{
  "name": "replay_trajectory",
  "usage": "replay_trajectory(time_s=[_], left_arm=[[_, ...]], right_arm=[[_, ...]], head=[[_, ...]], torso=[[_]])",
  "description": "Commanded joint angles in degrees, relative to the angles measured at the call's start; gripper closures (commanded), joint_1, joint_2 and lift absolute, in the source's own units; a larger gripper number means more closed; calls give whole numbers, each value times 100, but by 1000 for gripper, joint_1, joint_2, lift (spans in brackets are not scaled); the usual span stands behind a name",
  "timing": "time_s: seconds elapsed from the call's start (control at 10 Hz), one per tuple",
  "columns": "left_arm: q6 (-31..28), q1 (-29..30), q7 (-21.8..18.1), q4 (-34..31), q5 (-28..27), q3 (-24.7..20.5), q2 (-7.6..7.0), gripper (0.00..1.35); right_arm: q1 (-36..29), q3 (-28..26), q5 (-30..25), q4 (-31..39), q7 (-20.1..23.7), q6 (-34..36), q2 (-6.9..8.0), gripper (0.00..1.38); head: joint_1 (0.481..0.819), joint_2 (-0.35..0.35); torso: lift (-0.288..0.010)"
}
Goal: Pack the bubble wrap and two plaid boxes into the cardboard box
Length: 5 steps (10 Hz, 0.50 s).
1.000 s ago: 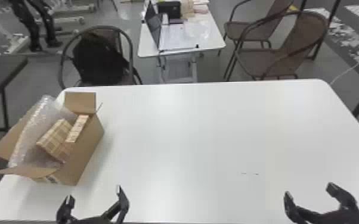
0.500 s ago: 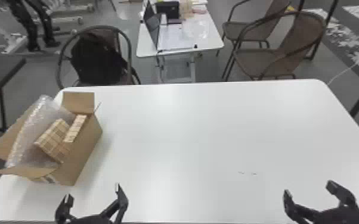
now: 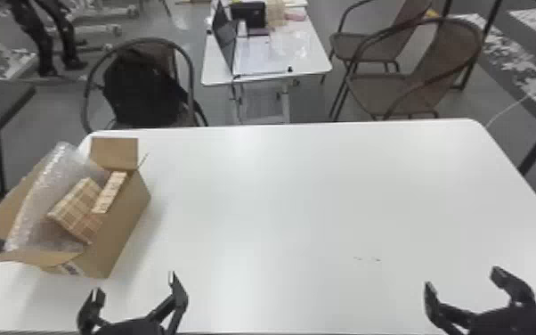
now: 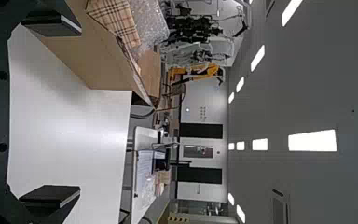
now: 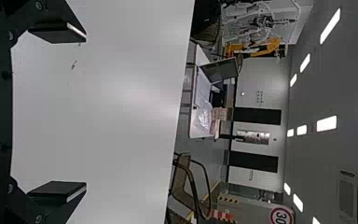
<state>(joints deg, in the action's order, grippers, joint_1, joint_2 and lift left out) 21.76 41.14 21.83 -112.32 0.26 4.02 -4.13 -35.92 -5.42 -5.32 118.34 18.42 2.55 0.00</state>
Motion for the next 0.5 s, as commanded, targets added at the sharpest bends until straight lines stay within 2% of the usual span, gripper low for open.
replay_trajectory(time_s=[0.0,0.4], left_arm=[[-40,-36,5,0,-17,11,-1,104],[21,-53,128,9,-70,55,-18,104]], right_arm=[[-3,6,-75,23,-31,0,5,174],[-82,23,-259,75,-207,-158,5,177]], head=[[695,96],[695,90]], torso=[[-107],[-107]])
